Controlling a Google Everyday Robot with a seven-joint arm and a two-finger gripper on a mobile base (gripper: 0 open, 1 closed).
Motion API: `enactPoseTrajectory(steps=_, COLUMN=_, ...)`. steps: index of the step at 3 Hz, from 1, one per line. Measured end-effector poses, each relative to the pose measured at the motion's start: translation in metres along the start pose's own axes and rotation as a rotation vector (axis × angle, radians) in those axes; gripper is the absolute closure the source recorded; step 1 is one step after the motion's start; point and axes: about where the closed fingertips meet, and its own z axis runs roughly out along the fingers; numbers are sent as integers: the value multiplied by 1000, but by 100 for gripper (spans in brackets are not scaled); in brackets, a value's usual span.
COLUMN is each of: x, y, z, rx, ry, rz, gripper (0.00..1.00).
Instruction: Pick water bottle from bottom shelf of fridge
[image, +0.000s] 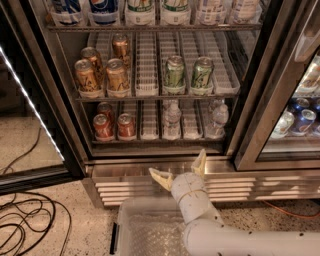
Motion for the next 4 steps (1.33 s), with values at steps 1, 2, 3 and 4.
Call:
enactPoseTrajectory(steps=1, x=-8, y=-10, z=21, rx=92, ry=-85, rz=6, gripper=0)
enactPoseTrajectory(steps=2, x=-10, y=-16, z=43, rx=144, ry=-141, rz=32, gripper=0)
enactPoseTrajectory(steps=3, x=-7, y=-19, z=65, rx=154, ry=-166, rz=74, gripper=0)
enactPoseTrajectory(steps=4, x=-7, y=-17, z=85, rx=130, ry=-185, rz=118, gripper=0)
